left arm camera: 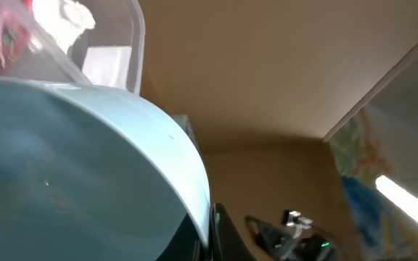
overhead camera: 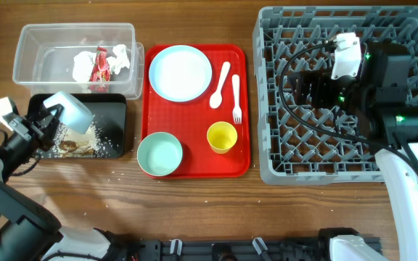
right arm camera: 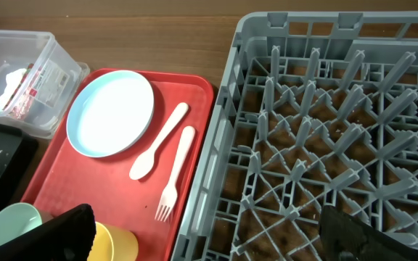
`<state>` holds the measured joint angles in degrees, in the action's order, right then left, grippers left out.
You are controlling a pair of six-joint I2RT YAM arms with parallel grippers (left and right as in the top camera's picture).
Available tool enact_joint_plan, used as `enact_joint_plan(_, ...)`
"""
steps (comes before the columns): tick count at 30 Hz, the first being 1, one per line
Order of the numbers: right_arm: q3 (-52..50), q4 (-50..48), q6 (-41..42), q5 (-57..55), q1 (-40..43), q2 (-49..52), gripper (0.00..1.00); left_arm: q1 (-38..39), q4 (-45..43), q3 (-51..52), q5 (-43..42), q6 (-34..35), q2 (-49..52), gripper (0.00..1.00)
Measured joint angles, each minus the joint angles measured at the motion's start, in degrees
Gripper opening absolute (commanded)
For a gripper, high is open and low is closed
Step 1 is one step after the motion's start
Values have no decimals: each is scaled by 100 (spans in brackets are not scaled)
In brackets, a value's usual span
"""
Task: Sort waste into correct bins and load items into the dishwasher rack
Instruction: 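Tip the bowl over the black tray to dump the rice scraps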
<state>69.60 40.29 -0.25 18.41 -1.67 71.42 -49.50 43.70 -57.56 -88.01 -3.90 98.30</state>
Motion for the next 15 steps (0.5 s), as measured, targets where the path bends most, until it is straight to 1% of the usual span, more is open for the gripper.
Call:
enact_joint_plan(2, 0, 0, 0, 2, 0, 0, 100, -13, -9, -2, -24, 378, 0, 4)
enact_joint_plan(3, 0, 2, 0, 0, 0, 0, 100, -13, -201, 9, -37, 562, 0, 4)
enact_joint_plan(8, 0, 2, 0, 0, 0, 0, 100, -17, -455, 11, -44, 1200, 0, 4)
enact_joint_plan(12, 0, 2, 0, 0, 0, 0, 100, -17, -457, 11, -44, 1572, 0, 4)
enact_joint_plan(15, 0, -2, 0, 0, 0, 0, 100, 7, -520, 11, -39, 1672, -22, 4)
